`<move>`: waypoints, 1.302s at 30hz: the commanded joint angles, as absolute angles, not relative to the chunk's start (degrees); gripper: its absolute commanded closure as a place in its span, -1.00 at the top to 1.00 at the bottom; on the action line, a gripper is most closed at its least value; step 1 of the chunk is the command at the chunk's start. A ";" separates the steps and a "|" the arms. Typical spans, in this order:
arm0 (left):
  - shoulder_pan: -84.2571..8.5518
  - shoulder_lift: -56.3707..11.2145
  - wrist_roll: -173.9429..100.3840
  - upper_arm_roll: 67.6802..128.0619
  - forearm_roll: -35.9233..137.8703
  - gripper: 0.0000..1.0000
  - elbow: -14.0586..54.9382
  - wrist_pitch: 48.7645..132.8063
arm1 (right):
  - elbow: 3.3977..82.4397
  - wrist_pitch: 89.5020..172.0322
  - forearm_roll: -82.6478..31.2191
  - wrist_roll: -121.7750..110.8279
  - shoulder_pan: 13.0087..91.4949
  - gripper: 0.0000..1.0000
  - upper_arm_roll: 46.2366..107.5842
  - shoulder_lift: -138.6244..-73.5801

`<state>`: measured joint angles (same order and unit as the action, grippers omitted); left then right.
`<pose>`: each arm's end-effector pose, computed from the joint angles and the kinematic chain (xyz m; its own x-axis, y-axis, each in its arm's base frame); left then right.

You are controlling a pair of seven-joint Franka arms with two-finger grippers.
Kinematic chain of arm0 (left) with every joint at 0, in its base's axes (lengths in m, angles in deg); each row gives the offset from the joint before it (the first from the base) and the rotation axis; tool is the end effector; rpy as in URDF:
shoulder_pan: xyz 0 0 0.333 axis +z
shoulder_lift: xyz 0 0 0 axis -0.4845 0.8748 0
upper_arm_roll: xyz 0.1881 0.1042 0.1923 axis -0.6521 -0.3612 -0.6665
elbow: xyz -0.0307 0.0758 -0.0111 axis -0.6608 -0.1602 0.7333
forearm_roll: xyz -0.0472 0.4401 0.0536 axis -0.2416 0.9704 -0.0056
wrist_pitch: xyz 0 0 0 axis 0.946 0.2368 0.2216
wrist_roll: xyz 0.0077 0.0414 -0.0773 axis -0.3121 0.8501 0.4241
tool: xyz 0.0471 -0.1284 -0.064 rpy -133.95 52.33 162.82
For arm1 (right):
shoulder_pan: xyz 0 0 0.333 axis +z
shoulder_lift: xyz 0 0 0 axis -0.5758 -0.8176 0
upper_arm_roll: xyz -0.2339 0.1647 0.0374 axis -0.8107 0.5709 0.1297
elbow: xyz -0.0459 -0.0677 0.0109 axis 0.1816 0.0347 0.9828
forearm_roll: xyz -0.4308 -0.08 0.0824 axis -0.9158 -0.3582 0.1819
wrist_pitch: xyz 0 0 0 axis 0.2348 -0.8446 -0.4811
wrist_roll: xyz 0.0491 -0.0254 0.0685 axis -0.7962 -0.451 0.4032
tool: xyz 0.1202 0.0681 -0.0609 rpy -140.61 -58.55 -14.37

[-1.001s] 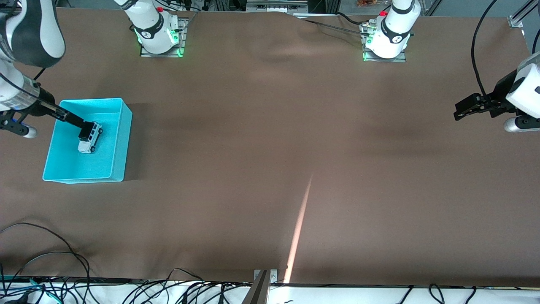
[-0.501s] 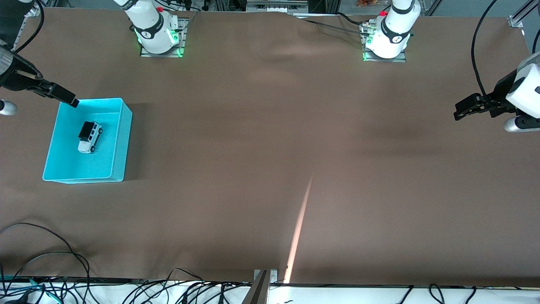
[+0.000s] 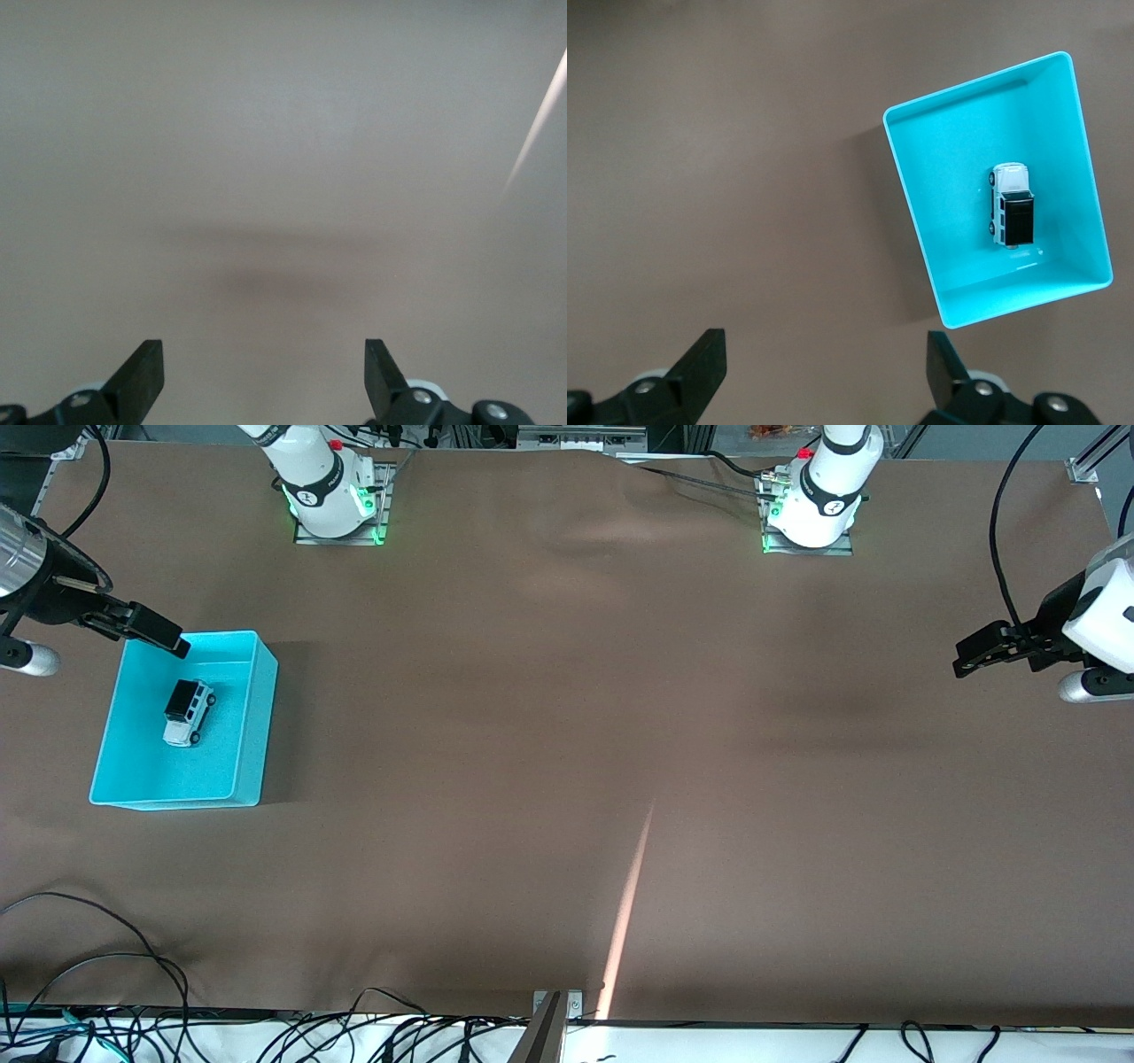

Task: Wind and store white jeep toy

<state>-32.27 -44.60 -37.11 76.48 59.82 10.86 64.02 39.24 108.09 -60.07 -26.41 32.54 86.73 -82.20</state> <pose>0.6217 -0.0025 0.5149 0.9928 0.1044 -0.0592 0.1041 -0.9945 -0.0072 0.6063 0.0252 0.5141 0.9681 -0.2462 -0.0467 -0.2478 -0.9682 -0.0330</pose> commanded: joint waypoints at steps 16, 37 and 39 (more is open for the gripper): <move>-32.14 -43.81 -38.22 76.38 59.26 1.00 9.15 63.45 | 37.32 105.15 -61.68 -11.91 34.71 1.00 85.00 -82.73; -32.14 -43.81 -38.13 76.38 59.26 1.00 9.15 63.45 | 37.68 105.15 -63.09 -12.18 34.27 1.00 84.29 -82.99; -32.14 -43.81 -38.13 76.38 59.26 1.00 9.15 63.45 | 37.85 105.06 -63.18 -12.09 34.36 1.00 84.29 -82.99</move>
